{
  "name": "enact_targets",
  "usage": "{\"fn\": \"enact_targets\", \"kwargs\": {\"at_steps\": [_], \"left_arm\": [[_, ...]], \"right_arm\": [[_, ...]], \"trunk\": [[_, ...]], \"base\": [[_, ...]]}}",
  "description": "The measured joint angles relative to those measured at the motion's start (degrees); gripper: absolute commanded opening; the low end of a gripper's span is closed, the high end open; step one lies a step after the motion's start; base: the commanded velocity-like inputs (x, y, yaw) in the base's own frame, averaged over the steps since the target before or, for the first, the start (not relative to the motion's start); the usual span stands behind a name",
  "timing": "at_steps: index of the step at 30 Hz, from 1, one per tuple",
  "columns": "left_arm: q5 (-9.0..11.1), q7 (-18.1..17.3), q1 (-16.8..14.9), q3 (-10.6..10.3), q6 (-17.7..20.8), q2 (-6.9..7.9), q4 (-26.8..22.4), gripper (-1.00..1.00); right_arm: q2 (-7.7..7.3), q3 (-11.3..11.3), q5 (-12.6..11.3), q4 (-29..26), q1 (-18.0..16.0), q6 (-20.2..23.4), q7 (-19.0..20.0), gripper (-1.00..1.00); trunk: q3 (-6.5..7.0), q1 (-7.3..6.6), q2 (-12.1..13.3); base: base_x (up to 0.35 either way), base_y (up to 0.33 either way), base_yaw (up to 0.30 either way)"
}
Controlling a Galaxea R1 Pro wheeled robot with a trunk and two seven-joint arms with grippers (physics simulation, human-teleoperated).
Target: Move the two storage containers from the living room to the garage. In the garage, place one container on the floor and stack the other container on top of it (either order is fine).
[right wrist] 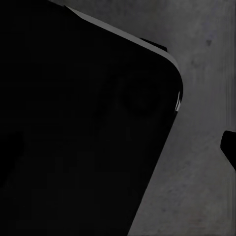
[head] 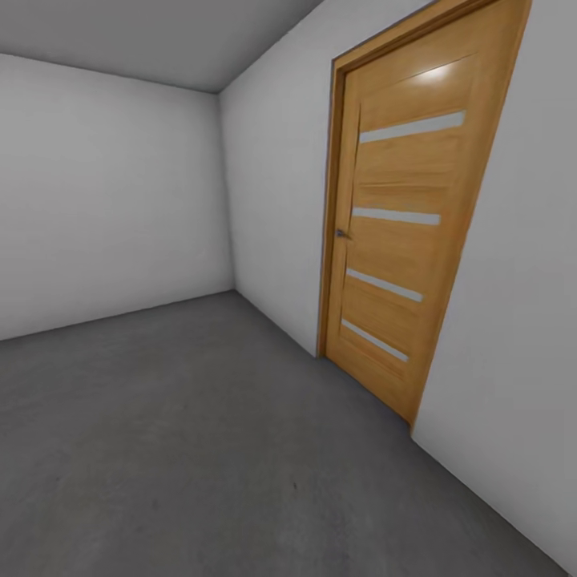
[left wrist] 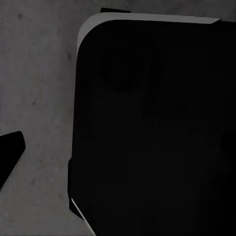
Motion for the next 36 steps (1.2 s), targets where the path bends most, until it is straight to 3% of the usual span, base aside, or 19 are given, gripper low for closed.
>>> {"fn": "enact_targets", "kwargs": {"at_steps": [36], "left_arm": [[0.01,-0.01,0.0,0.0,0.0,0.06,0.0,1.0]], "right_arm": [[-0.07,-0.01,0.0,0.0,0.0,-0.04,0.0,1.0]], "trunk": [[0.0,0.0,0.0]], "base": [[0.323,0.0,0.0]]}}
